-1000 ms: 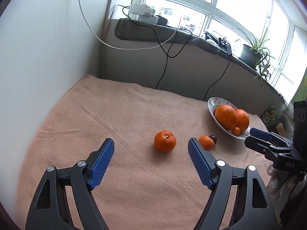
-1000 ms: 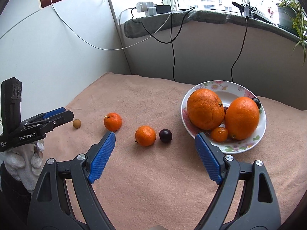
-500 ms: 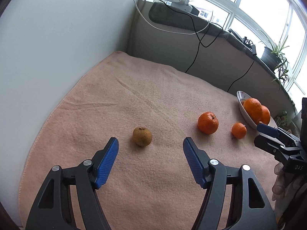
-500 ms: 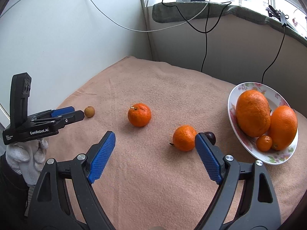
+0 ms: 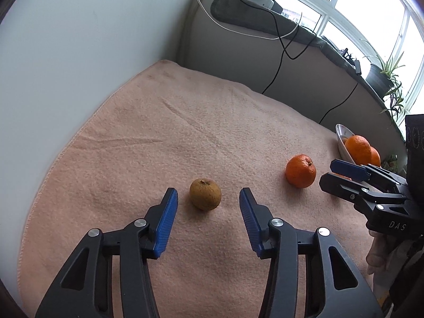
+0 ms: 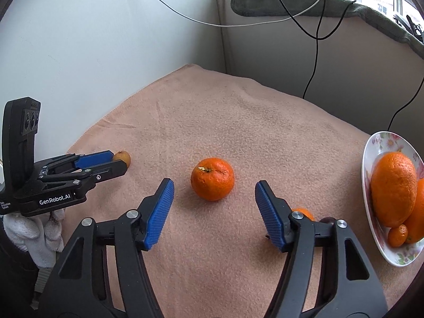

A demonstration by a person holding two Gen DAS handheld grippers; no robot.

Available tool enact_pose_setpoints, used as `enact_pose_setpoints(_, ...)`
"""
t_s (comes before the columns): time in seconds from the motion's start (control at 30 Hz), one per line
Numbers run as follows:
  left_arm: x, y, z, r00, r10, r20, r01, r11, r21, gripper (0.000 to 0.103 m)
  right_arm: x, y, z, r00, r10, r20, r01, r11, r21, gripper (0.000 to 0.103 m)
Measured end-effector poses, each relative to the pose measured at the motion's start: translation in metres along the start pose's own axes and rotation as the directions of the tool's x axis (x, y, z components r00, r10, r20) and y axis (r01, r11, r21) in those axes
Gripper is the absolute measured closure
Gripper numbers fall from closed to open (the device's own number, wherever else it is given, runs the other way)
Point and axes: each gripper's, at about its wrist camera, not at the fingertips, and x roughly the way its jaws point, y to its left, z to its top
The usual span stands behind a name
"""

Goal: Organize fruits
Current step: 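Close the right tool on a tangerine while the left tool closes on a brown kiwi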

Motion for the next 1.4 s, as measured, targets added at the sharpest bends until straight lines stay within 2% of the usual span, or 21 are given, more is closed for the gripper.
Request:
enact_pose_setpoints(0.13, 0.003, 0.001, -0.001, 1.000, 0.003, -0.007, -0.003, 1.000, 0.000, 0.062, 0.015, 0.002, 0.005, 1.000, -0.016, -0.024, 0.016, 1.000, -0.011, 0.037)
enact_pose_setpoints(0.2, 0.005, 0.002, -0.001, 1.000, 0.005, -0.010, -0.005, 1.000, 0.001, 0.066, 0.023, 0.002, 0.007, 0.999, -0.013, -0.041, 0.013, 1.000, -0.013, 0.045)
enact_pose_setpoints(0.37, 0.007, 0.004, 0.000, 1.000, 0.004, -0.013, -0.004, 1.000, -0.008, 0.070, 0.038, 0.003, 0.006, 0.997, -0.033, -0.071, 0.031, 0.999, -0.028, 0.048)
enact_pose_setpoints(0.4, 0.007, 0.004, 0.000, 1.000, 0.005, -0.013, -0.006, 1.000, -0.010, 0.072, 0.039, 0.003, 0.006, 0.997, -0.035, -0.073, 0.033, 0.999, -0.030, 0.053)
enact_pose_setpoints(0.5, 0.008, 0.005, 0.000, 1.000, 0.006, -0.015, -0.006, 1.000, -0.012, 0.075, 0.040, 0.003, 0.006, 0.997, -0.028, -0.073, 0.026, 0.999, -0.037, 0.058)
enact_pose_setpoints(0.57, 0.008, 0.004, 0.000, 1.000, 0.006, -0.015, -0.006, 1.000, -0.008, 0.079, 0.040, 0.004, 0.005, 0.997, -0.034, -0.070, 0.031, 0.999, -0.042, 0.058)
enact_pose_setpoints(0.87, 0.003, -0.001, 0.001, 1.000, -0.003, -0.002, 0.003, 1.000, -0.002, 0.079, 0.036, 0.005, 0.001, 0.998, -0.032, -0.046, 0.030, 0.999, -0.035, 0.059)
enact_pose_setpoints(1.2, -0.002, -0.024, 0.012, 0.998, -0.052, 0.022, 0.051, 0.998, 0.030, 0.079, 0.000, 0.003, 0.000, 0.999, -0.034, 0.016, 0.034, 0.999, -0.020, 0.059)
enact_pose_setpoints(1.4, -0.003, -0.047, 0.020, 0.995, -0.089, 0.035, 0.087, 0.994, 0.062, 0.079, -0.024, -0.013, 0.000, 0.997, -0.047, 0.059, 0.047, 0.999, 0.001, 0.059)
